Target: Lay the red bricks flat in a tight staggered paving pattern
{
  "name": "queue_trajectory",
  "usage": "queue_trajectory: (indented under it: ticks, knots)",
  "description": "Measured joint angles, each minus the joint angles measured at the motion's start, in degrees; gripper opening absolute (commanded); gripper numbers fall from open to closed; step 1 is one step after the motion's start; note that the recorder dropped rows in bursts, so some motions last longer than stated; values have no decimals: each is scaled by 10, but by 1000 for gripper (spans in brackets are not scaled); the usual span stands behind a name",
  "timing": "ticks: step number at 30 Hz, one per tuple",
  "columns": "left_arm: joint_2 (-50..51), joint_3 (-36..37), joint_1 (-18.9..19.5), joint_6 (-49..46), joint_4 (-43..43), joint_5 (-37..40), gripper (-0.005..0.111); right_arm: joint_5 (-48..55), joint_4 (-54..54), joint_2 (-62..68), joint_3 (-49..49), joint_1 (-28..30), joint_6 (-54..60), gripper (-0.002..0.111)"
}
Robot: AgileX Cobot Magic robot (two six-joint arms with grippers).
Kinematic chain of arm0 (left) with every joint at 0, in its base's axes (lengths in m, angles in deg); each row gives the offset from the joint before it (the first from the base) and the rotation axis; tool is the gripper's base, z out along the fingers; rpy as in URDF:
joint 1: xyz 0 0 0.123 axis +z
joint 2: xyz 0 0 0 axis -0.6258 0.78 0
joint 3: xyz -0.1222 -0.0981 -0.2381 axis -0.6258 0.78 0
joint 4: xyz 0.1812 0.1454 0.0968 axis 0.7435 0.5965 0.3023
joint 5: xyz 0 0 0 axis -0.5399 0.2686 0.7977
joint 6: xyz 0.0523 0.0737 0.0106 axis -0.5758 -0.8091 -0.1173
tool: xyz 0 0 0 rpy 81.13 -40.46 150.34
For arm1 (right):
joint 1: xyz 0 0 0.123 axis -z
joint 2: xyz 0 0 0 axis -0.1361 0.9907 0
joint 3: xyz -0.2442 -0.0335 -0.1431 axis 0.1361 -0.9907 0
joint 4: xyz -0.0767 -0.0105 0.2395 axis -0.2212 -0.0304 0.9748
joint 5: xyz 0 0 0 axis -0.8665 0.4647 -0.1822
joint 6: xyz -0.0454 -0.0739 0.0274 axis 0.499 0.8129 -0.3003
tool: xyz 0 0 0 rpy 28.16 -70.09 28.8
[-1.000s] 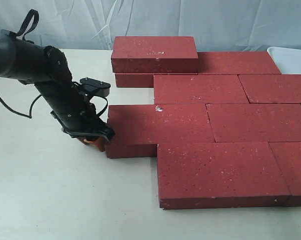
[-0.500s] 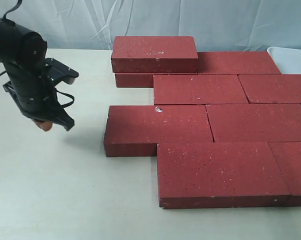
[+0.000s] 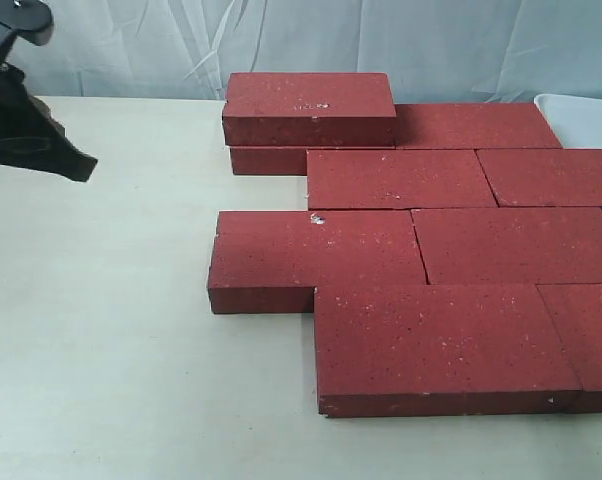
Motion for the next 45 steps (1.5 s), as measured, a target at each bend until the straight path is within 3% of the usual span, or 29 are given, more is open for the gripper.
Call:
queue_trajectory:
  ticks: [9, 15, 22, 25, 30, 33, 35, 40, 45]
  knots:
    - [-131, 72, 0, 1, -66, -33, 2, -318, 224, -1, 0, 0, -100, -1]
    - [-162, 100, 0, 5, -69, -25, 2, -424, 208, 19, 53, 0, -136, -1]
    - [-168, 101, 0, 5, -100, -23, 2, -445, 88, 222, 244, 0, -138, -1]
    - [-168, 101, 0, 5, -127, -23, 2, -384, -21, 332, 350, 0, -142, -1]
    - [-169, 102, 1, 14, -168, -54, 1, -156, -210, 515, 509, -12, -183, -1]
    - [-166, 102, 16, 61, -139, -88, 1, -26, -244, 629, 572, -46, -129, -1]
    - [-158, 102, 33, 88, -112, -92, 1, 42, -231, 688, 609, -76, -55, -1]
    - [-120, 103, 96, 128, -77, -87, 1, 178, -84, 858, 715, -144, 231, -1]
    - [-115, 103, 112, 135, -61, -118, 0, 242, 82, 989, 837, -165, 383, -1]
